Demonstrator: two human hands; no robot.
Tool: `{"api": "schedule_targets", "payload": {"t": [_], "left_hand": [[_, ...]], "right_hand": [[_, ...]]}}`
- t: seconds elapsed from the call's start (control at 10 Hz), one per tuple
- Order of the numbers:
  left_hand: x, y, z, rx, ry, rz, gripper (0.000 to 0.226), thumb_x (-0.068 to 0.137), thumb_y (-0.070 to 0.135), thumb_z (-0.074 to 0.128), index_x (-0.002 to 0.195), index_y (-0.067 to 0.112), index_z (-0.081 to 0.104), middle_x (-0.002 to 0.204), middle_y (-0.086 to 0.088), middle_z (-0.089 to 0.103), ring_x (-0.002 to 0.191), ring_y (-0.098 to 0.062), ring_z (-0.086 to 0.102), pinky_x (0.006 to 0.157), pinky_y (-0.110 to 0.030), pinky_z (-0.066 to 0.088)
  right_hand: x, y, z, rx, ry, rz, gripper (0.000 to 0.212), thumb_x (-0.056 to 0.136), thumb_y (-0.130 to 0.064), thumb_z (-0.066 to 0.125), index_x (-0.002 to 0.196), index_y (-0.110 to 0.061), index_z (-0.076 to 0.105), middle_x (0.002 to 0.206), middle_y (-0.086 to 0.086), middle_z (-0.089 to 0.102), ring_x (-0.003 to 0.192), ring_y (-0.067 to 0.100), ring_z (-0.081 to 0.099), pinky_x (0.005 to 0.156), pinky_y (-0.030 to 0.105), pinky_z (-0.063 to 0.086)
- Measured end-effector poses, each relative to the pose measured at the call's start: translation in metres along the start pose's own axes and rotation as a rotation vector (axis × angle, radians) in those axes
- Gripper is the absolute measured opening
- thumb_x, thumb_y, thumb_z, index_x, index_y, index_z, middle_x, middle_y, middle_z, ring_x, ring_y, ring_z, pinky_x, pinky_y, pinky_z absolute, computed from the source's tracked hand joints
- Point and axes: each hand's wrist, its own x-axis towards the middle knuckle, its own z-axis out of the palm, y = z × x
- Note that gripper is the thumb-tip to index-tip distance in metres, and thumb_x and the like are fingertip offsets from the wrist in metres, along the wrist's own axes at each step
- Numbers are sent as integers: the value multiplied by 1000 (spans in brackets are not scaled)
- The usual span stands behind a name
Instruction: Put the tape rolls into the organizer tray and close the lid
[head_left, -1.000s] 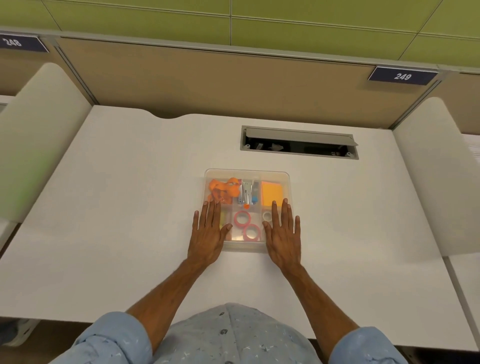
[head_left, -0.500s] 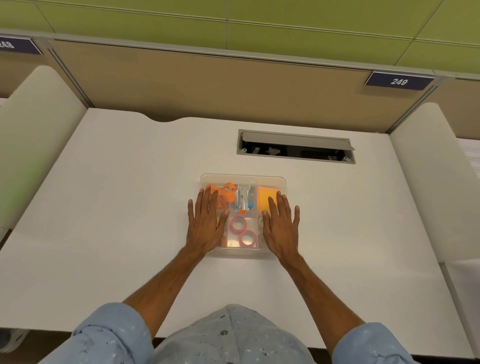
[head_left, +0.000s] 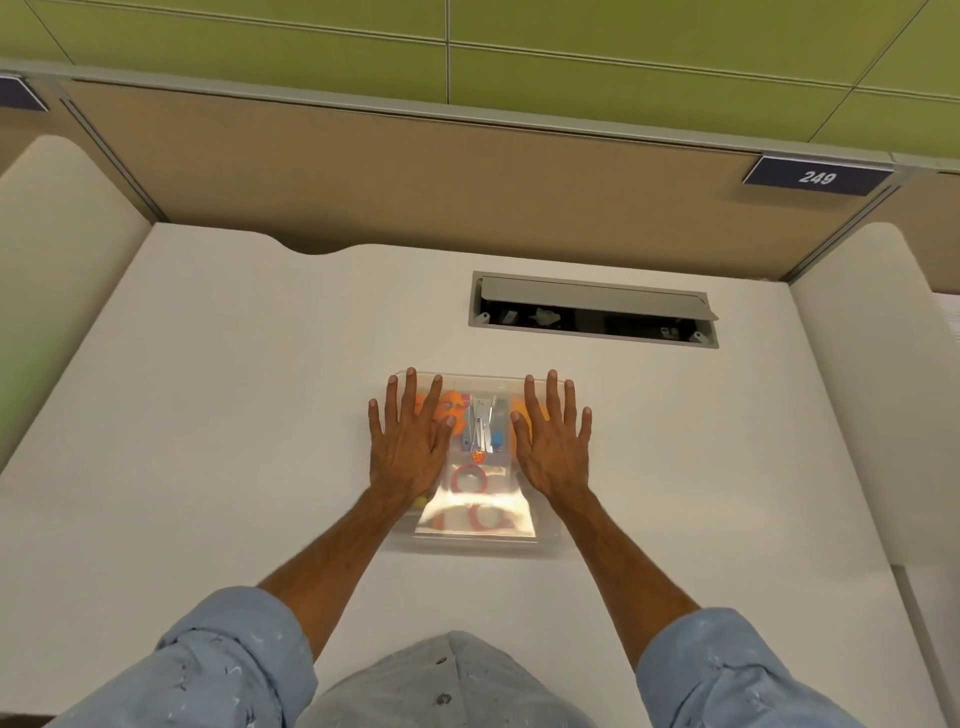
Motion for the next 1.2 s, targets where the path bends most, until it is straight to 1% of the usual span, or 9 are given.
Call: {"api": "schedule_targets", "payload": {"t": [0.1,0.2,0.3,0.4,0.5,0.7,0.9,1.0,1.2], "left_hand": [[1,-1,6,-2,17,-14,76,106,66,16,172,34,-4,183,-4,-15,170,-30,-13,137,-62,2],[3,-2,9,-45,17,-10,74,110,63,26,172,34,-1,183,-3,-12,170,-29,-12,138,-62,4],[5,-4,11,-71,-3,6,74,107,64,18,172,34,0,183,-3,-12,170,-30,-11,138,-61,6],[6,-5,8,-49,-22,12,74,108,64,19,172,33,-2,183,-4,-14,170,-31,-12,138,-61,6],[4,-3,2,-30,-62,20,78,106,67,15,172,32,-5,182,-5,-18,169,-32,-15,138,-60,1],[1,0,-12,-26,-113,42,75,113,58,30,172,31,-7,181,-7,-20,169,-32,-18,137,-63,-5],[-11,7,-25,-19,-32,97,71,114,56,27,172,32,-7,182,-7,-19,170,-30,-16,138,-60,-4],[-20,16,-30,29,-12,132,71,114,57,25,172,31,-7,182,-7,-19,170,-30,-15,138,-59,-3],[2,36,-81,76,124,238,69,114,56,21,172,31,-9,182,-5,-19,170,-26,-16,138,-58,0]], "right_hand": [[3,1,5,13,1,6,73,110,-63,23,171,-35,-6,179,0,-18,169,28,-13,136,61,3],[6,2,8,28,-9,9,73,111,-62,24,171,-35,-6,179,-1,-19,169,27,-13,135,62,4],[12,3,9,109,-37,10,71,111,-60,27,171,-36,-3,179,-4,-18,169,25,-13,134,66,8],[11,3,7,148,-57,6,72,112,-59,29,171,-36,-3,179,-5,-18,169,25,-15,131,68,8],[6,1,4,68,-53,7,75,110,-63,28,171,-34,-5,179,-2,-20,169,27,-14,134,67,8],[-7,-4,-5,-31,-18,-3,77,109,-65,22,171,-31,-10,178,4,-21,168,30,-16,135,62,0],[-24,-4,-13,-64,24,-41,72,113,-58,18,171,-28,-12,179,5,-21,168,28,-16,135,60,-1],[-31,-5,-21,-79,32,-21,72,113,-57,18,171,-27,-12,178,5,-21,168,27,-16,136,59,-2],[-13,-18,-80,-28,205,-53,67,115,-50,19,172,-25,-6,180,5,-15,169,25,-12,136,59,1]]}}
